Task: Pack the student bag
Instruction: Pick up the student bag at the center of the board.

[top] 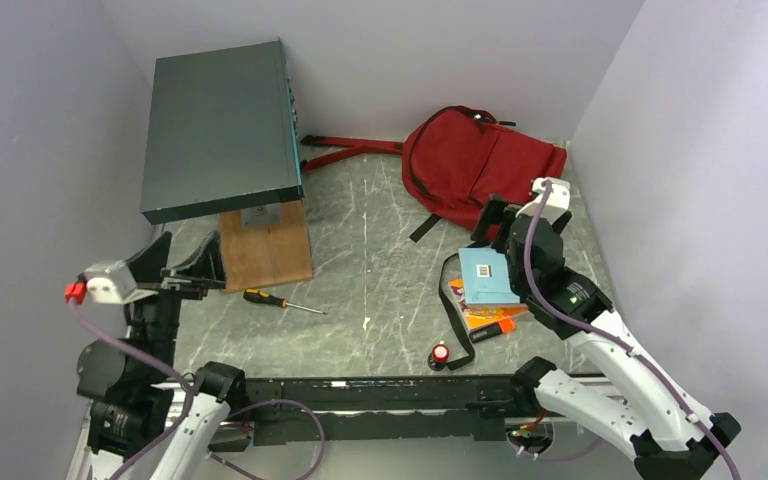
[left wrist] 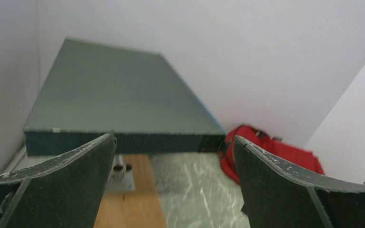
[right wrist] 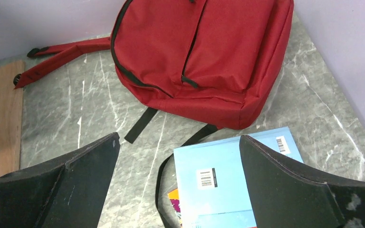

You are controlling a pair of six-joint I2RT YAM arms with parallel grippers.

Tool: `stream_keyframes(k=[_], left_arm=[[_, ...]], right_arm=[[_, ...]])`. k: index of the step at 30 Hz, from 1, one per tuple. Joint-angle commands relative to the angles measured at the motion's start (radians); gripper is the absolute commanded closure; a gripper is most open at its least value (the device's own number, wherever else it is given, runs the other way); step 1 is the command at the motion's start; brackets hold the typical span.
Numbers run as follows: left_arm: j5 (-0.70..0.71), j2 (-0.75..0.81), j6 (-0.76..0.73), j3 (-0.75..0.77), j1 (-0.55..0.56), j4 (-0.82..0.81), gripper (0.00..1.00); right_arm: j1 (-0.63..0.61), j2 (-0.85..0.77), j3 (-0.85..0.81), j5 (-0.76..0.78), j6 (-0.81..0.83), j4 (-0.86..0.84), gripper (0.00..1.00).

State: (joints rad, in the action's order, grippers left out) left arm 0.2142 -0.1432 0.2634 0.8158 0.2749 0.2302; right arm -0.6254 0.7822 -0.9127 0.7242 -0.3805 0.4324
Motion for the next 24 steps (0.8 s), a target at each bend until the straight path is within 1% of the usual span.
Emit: stream_keyframes(k=[1, 3, 5, 9, 10, 12, 15, 17, 19, 21, 24], left_arm=[[0.080, -0.034, 0.093, 0.034, 0.003, 0.187, 0.01], [0.119, -0.023, 0.162, 0.054, 0.003, 0.270, 0.01], [0.135, -0.003, 0.187, 0.072, 0.003, 0.331, 0.01], [0.028, 0.101, 0.143, 0.039, 0.003, 0.297, 0.01], [0.001, 0.129, 0.135, 0.024, 0.003, 0.279, 0.01], [-0.069, 0.162, 0.121, 0.006, 0.004, 0.250, 0.01], [-0.074, 0.152, 0.141, 0.021, 0.004, 0.310, 0.01], [-0.061, 0.100, 0.150, 0.048, 0.005, 0.378, 0.01], [-0.066, 0.075, 0.145, 0.065, 0.006, 0.429, 0.01], [-0.087, 0.079, 0.132, 0.054, 0.005, 0.447, 0.01], [-0.113, 0.128, 0.132, 0.006, 0.005, 0.441, 0.01]], right_arm=[[-0.003, 0.078, -0.057, -0.006, 0.027, -0.009, 0.00], [-0.003, 0.138, -0.083, -0.038, 0.054, -0.020, 0.00], [-0.002, 0.194, -0.099, -0.101, 0.091, -0.063, 0.00], [0.018, 0.340, -0.127, -0.175, 0.144, -0.208, 0.00], [0.032, 0.385, -0.136, -0.185, 0.140, -0.239, 0.00], [0.086, 0.499, -0.175, -0.256, 0.115, -0.281, 0.00], [0.177, 0.661, -0.255, -0.366, 0.059, -0.329, 0.00], [0.201, 0.767, -0.335, -0.381, 0.040, -0.339, 0.00], [0.215, 0.864, -0.402, -0.394, 0.046, -0.388, 0.00], [0.231, 0.966, -0.474, -0.418, 0.043, -0.428, 0.00], [0.242, 1.131, -0.639, -0.438, 0.034, -0.428, 0.00]])
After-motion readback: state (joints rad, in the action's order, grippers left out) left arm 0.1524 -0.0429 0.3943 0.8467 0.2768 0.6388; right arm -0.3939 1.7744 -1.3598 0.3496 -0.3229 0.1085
